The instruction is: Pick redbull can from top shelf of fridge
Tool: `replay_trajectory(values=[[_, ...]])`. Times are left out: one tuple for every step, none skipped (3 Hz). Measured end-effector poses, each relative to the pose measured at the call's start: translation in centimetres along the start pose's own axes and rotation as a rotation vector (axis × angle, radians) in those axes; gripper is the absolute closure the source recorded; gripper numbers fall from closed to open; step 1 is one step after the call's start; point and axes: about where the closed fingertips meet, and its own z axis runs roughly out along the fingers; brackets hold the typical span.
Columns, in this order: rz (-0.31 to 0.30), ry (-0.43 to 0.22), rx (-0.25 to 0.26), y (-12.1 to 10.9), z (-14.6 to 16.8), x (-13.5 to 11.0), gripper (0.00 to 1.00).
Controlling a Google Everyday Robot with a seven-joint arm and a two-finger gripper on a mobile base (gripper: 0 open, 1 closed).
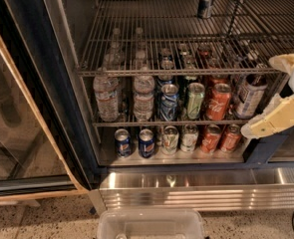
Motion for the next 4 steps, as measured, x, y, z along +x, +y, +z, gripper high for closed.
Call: replay_trajectory(values=[[0.052, -0.15, 0.051, -0.4, 2.0, 0.8, 0.0], [0.056, -0.236, 0.141, -2.0, 0.7, -0.6, 0.0], [0.056, -0.236, 0.141, -2.0, 0.7, -0.7, 0.0], [0.056, -0.305, 0.147, -2.4, 0.9, -1.4, 0.0]])
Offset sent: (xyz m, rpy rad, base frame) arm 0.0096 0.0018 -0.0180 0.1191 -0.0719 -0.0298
